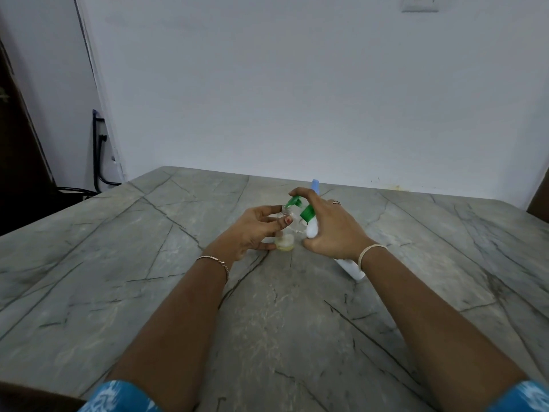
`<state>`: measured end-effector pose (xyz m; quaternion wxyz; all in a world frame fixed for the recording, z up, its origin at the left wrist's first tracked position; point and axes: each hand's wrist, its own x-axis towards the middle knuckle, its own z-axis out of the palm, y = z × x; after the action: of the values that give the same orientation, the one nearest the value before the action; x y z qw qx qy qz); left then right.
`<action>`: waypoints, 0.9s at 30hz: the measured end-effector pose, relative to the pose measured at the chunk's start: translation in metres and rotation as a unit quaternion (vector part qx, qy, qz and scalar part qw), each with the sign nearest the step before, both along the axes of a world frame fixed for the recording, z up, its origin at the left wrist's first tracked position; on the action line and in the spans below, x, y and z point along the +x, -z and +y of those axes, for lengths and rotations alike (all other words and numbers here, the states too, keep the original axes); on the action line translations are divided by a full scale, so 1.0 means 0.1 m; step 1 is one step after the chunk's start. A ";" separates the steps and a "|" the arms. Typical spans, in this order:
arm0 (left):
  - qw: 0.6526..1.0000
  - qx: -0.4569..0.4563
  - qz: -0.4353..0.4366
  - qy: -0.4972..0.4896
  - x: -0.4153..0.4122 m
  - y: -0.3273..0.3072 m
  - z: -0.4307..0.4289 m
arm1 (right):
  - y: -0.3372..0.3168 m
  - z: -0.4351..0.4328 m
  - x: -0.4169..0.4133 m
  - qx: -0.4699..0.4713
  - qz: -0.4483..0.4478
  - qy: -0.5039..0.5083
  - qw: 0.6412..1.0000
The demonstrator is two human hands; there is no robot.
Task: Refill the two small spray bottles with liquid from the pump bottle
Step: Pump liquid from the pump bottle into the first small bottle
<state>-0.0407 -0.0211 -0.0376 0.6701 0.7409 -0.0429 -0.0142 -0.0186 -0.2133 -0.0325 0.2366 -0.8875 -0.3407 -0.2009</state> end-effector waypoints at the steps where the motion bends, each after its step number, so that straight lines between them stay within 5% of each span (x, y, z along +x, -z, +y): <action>1: 1.000 -0.001 0.000 0.000 0.00 0.00 0.00 | 0.00 0.00 0.00 0.001 0.003 -0.001 1.000; 27: 1.000 -0.007 -0.001 0.007 0.01 0.01 0.00 | -0.02 0.01 0.03 -0.012 -0.006 -0.017 1.000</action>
<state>-0.0402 -0.0208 -0.0383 0.6749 0.7361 -0.0487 -0.0177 -0.0161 -0.2128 -0.0300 0.2274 -0.8829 -0.3599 -0.1980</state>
